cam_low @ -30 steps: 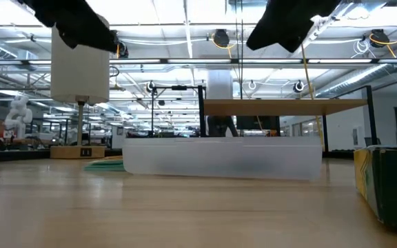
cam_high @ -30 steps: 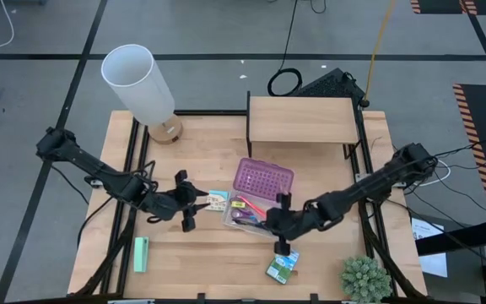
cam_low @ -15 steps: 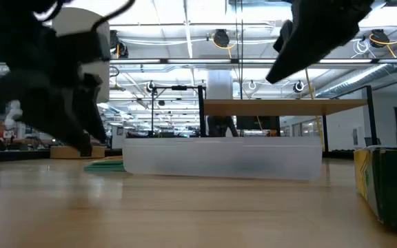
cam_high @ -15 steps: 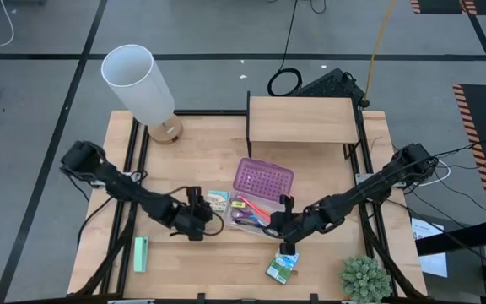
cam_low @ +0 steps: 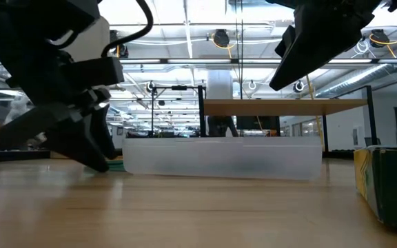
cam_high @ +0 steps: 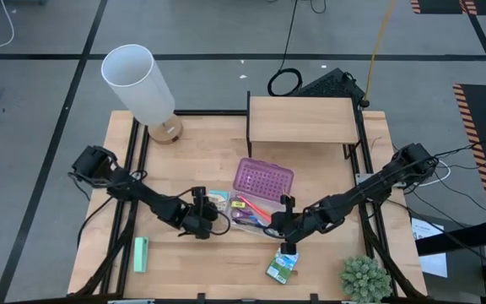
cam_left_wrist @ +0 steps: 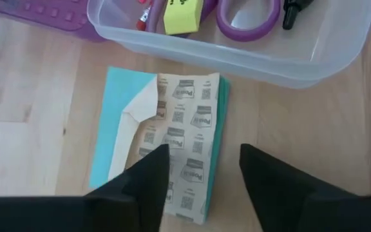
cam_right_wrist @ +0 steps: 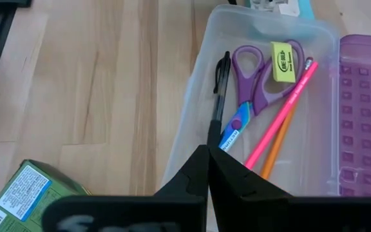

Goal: Pack school essentials
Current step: Put the blue sticky notes into the purple supply box

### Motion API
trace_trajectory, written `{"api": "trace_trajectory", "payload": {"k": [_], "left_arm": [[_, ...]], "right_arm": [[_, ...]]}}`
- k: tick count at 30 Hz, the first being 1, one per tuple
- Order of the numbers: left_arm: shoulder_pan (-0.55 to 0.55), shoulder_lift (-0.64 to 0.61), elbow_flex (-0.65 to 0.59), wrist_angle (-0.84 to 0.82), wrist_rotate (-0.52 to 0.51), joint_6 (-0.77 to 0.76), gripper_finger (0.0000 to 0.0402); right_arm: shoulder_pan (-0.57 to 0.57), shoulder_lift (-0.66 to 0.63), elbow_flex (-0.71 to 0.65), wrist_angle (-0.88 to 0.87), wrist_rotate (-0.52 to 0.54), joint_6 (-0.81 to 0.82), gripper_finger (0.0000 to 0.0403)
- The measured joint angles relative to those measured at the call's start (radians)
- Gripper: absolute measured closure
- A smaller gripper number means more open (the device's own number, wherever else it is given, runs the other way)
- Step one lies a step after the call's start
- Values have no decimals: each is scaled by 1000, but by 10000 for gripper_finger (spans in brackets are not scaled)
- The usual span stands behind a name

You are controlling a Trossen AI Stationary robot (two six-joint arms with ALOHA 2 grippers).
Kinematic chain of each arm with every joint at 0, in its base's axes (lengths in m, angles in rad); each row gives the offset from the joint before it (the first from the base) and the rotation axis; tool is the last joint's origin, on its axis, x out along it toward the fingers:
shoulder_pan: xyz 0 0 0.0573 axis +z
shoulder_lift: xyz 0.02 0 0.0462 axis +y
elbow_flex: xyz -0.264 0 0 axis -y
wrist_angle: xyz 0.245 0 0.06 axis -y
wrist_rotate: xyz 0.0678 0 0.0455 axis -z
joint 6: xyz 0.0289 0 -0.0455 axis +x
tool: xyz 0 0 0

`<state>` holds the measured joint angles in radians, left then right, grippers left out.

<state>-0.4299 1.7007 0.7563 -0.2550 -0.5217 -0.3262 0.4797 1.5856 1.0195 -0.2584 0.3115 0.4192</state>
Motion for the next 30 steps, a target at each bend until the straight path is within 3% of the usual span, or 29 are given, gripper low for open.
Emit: {"api": "trace_trajectory", "payload": {"k": [17,30], "left_arm": [[17,2,-3,-37,19,19,393],[17,-41,3,-53,35,3,400]], "right_arm": [[0,0,0,8,0,-5,403],[0,0,0,85,1,-55,403]]}}
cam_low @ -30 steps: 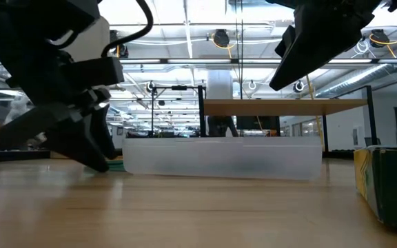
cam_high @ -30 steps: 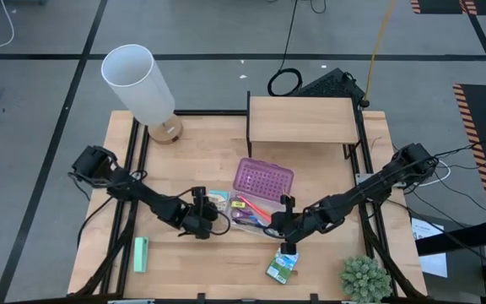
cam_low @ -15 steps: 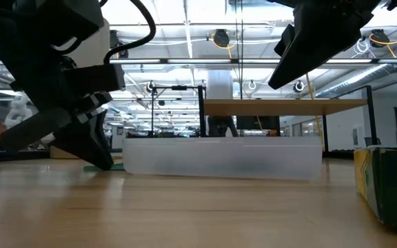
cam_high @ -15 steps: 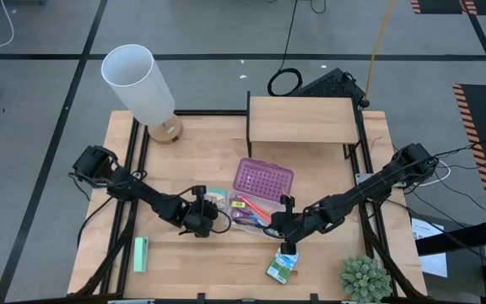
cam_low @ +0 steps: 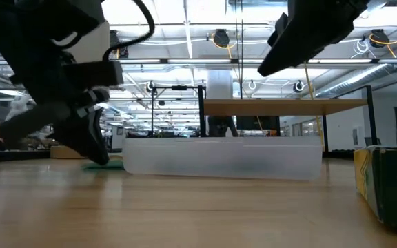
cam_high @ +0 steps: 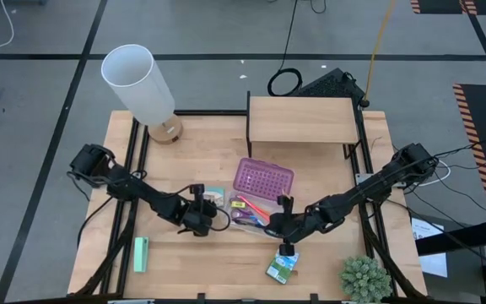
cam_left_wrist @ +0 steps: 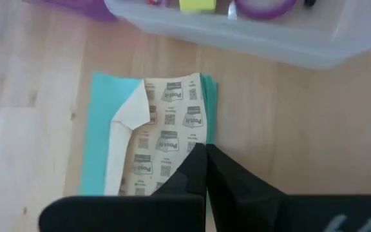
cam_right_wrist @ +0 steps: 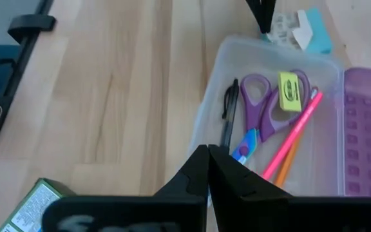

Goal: Pack school essentials
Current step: Put the blue sticky notes into the purple supply box

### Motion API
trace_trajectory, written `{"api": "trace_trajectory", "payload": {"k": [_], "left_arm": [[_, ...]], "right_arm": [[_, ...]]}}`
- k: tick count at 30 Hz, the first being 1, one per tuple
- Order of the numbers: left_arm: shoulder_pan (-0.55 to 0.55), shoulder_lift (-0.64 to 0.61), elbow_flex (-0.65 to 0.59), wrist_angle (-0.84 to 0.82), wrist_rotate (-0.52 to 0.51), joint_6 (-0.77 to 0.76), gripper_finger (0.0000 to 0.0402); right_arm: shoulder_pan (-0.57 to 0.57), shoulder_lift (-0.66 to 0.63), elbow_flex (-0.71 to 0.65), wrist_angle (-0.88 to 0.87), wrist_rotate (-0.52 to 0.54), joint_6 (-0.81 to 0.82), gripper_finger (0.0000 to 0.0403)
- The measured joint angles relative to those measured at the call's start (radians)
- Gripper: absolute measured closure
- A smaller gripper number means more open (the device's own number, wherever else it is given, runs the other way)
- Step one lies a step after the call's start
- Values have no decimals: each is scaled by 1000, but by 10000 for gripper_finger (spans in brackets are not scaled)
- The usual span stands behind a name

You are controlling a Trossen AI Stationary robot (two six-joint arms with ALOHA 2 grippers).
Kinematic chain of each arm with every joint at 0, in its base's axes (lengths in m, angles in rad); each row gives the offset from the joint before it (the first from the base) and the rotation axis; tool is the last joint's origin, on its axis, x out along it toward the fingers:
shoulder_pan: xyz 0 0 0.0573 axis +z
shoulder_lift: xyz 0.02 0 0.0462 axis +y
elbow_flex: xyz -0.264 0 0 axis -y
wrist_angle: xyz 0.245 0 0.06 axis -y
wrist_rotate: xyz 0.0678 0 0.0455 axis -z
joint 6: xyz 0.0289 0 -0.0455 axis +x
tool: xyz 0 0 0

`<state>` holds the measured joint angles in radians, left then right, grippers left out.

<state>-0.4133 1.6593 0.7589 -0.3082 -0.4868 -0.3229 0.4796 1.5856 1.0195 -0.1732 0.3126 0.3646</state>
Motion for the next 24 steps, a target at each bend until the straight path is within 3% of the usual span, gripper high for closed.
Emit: {"api": "trace_trajectory", "payload": {"k": [6,16,20,24], "left_arm": [[0,-64,1,-8,-2,-8,400],[-1,-158,2,-69,-9,-22,401],[-1,-173,2,-71,-11,-10,401],[-1,-172,3,-71,-12,0,401]], "right_arm": [[0,0,0,53,8,-34,403],[-26,38,-2,250,214,-125,396],[-91,123,-1,501,202,-243,362],[-173,222,15,636,88,-282,305]]}}
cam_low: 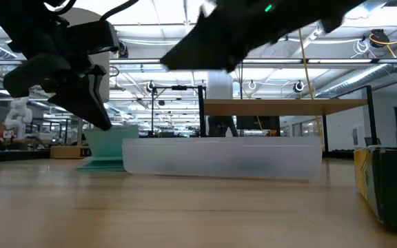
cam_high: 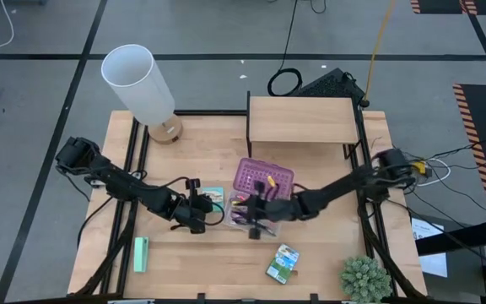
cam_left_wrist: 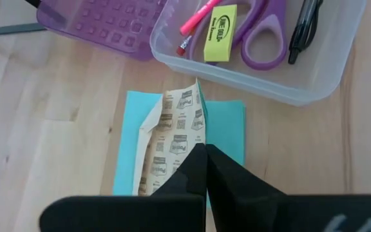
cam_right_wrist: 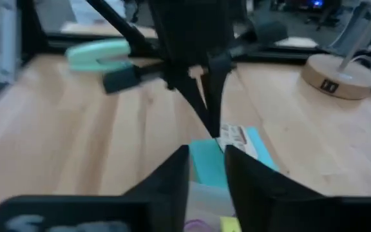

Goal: Pack school essentials
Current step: Put the blue sticky notes into the purple supply box

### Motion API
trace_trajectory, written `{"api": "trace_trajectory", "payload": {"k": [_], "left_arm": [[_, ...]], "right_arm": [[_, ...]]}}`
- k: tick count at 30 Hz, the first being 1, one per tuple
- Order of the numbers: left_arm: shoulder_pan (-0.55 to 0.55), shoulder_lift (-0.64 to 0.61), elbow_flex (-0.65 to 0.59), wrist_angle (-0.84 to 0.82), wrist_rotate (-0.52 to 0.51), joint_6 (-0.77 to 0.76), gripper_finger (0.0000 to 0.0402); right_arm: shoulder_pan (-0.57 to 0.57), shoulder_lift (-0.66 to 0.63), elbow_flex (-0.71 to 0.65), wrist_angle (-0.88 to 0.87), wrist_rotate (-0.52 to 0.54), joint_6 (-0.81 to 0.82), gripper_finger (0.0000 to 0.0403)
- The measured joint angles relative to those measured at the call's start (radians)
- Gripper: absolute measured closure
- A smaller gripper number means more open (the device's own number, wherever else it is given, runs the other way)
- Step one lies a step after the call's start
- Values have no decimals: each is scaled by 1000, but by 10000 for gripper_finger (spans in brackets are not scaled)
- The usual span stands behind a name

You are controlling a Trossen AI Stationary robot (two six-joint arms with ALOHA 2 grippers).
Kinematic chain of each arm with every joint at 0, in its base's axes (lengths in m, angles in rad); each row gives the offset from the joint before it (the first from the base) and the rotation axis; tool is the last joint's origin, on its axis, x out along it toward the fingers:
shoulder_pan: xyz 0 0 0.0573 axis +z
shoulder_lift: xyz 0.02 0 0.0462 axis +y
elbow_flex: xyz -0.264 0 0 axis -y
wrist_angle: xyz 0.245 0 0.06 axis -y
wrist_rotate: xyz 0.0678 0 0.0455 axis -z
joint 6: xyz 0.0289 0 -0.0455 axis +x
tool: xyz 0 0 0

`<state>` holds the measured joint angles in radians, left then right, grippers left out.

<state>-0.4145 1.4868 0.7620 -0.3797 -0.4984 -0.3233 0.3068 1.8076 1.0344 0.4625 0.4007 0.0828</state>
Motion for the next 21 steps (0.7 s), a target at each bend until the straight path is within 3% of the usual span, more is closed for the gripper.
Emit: {"api": "trace_trajectory", "payload": {"k": [8,13,21], "left_arm": [[0,0,0,-1,0,0,401],[0,0,0,-6,0,1,401],[0,0,1,-12,0,1,401]], "right_arm": [[-89,144,108,-7,-22,-138,223],[-134,189,193,-97,-137,-149,222],[-154,254,235,-133,-150,-216,231]]}}
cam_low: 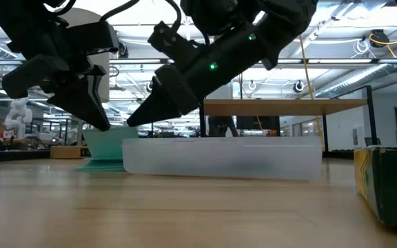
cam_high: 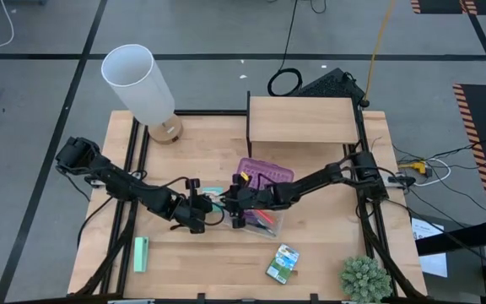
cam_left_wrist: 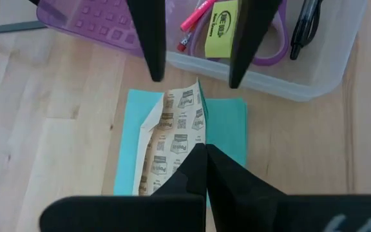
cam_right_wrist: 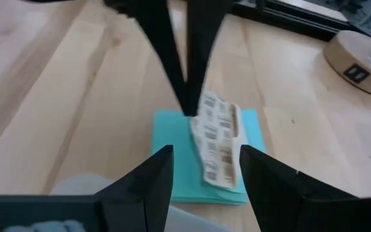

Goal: Pack school essentials
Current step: Put the blue sticky notes into the purple supply box

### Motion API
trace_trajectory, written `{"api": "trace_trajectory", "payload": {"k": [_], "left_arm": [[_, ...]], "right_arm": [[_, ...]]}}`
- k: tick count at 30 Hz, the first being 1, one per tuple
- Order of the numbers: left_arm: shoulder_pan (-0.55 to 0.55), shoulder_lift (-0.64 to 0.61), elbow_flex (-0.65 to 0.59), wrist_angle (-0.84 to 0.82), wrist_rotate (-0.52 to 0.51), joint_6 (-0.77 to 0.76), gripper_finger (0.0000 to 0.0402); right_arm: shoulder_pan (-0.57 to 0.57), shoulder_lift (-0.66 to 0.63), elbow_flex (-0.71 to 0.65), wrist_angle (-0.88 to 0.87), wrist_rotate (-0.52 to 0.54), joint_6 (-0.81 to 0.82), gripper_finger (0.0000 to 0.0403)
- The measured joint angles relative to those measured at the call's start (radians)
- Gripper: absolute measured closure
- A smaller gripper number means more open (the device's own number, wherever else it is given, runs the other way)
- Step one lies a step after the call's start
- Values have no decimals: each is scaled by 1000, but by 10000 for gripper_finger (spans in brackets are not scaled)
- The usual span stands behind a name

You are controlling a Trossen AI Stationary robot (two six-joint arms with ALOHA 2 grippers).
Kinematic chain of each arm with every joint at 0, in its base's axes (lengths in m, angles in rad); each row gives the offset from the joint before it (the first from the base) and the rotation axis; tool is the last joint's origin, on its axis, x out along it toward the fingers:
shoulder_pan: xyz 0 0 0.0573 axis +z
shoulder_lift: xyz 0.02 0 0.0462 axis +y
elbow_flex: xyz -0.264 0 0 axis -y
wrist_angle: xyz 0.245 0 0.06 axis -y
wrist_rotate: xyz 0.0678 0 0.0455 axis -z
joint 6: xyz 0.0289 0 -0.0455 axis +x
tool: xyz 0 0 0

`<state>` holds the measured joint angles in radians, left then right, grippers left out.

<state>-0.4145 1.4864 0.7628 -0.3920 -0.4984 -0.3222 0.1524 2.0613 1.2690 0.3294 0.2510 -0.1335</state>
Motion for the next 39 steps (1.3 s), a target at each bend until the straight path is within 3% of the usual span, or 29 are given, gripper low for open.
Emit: {"api": "trace_trajectory", "payload": {"k": [10,17,30,34,39], "left_arm": [[0,0,0,4,0,-1,401],[0,0,0,5,0,-4,401],[0,0,0,5,-1,-5,399],[0,-7,0,-5,-7,-46,370],[-24,-89,0,-91,-14,-147,293]], "right_arm": [[-15,12,1,28,-69,-32,232],[-16,74,0,94,-59,-44,240],[-16,81,1,106,-42,-47,393],[-15,81,1,108,-20,-65,395],[-13,50,0,106,-4,-88,400]]}}
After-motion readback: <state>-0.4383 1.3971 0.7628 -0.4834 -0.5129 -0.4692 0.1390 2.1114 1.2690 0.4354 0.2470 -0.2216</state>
